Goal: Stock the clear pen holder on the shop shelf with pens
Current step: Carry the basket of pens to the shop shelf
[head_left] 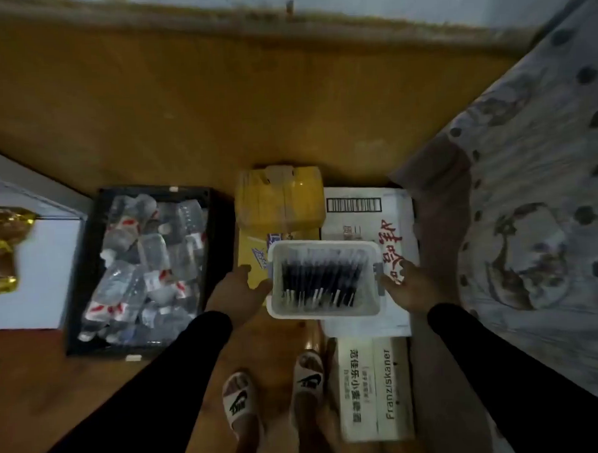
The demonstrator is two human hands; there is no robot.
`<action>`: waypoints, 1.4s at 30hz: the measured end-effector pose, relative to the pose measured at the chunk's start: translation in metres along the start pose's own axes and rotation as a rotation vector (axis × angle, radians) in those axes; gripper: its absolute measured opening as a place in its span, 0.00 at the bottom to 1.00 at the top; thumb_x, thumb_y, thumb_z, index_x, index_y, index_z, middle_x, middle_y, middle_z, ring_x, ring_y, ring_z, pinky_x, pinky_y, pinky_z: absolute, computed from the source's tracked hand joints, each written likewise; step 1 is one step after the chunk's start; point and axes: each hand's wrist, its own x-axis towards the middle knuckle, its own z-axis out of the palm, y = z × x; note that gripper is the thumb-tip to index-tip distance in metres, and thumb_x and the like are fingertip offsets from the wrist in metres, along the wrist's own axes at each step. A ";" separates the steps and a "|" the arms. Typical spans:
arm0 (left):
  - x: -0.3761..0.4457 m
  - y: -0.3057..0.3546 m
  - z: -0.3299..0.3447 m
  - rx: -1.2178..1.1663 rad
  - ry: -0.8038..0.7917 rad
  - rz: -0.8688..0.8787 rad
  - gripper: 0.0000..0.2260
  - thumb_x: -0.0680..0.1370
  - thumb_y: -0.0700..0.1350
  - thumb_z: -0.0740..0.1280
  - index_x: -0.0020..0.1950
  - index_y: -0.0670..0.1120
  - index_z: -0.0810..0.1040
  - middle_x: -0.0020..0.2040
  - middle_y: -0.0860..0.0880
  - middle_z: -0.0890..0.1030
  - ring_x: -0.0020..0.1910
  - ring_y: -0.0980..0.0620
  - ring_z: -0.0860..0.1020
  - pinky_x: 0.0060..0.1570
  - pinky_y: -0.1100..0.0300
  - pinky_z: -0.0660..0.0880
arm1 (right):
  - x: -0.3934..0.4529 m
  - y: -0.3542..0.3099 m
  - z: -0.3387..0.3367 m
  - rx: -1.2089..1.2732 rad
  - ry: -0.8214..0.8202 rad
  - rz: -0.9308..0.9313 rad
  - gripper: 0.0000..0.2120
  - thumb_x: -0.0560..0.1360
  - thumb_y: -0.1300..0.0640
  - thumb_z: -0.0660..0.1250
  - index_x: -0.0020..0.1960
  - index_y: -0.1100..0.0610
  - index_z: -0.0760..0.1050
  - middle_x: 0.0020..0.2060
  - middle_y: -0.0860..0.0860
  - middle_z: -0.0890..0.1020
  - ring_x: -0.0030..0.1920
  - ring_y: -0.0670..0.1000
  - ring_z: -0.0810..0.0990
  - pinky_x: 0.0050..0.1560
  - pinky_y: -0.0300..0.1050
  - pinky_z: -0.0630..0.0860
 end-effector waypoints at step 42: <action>-0.165 0.012 -0.166 -0.566 0.408 -0.114 0.24 0.71 0.56 0.71 0.62 0.46 0.72 0.54 0.48 0.81 0.48 0.49 0.80 0.48 0.51 0.78 | -0.123 -0.214 -0.032 0.117 -0.167 -0.414 0.22 0.73 0.36 0.66 0.56 0.52 0.70 0.37 0.48 0.72 0.34 0.49 0.72 0.38 0.46 0.73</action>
